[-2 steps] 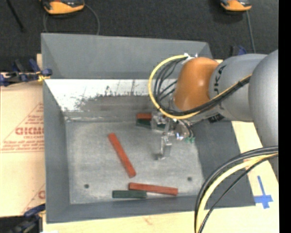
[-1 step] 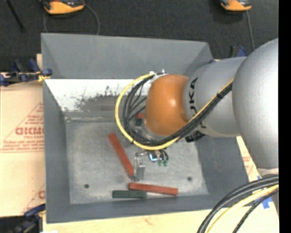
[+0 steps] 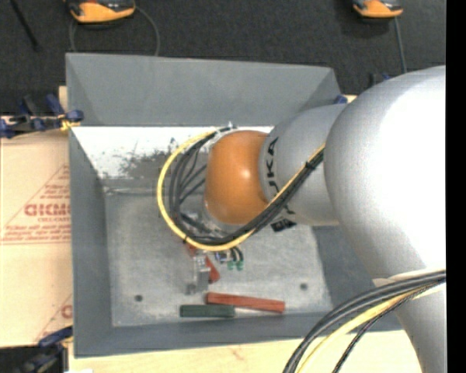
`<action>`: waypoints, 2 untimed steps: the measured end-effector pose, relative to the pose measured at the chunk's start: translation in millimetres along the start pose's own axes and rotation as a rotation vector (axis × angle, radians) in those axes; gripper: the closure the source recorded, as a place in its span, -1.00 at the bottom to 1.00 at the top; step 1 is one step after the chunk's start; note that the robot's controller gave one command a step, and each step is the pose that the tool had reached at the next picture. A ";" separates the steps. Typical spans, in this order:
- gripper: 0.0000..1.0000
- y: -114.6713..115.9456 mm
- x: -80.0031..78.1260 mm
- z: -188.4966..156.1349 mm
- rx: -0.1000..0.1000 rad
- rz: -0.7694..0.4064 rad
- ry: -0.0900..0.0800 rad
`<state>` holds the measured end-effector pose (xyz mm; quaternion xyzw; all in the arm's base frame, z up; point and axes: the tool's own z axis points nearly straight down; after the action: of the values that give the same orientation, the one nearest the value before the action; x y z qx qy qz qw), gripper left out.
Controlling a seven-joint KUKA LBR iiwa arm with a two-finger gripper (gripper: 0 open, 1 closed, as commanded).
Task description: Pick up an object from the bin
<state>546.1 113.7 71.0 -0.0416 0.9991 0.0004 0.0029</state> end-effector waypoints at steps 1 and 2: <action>-1.00 -55.2 42.6 -2.0 0.001 -0.192 -0.006; 1.00 -54.0 40.7 -3.2 0.001 -0.195 -0.013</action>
Offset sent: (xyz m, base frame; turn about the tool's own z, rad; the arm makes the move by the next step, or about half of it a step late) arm -0.0413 -0.0573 -0.0010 -0.1950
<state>510.1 56.5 73.9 -0.1388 0.9903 0.0001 0.0095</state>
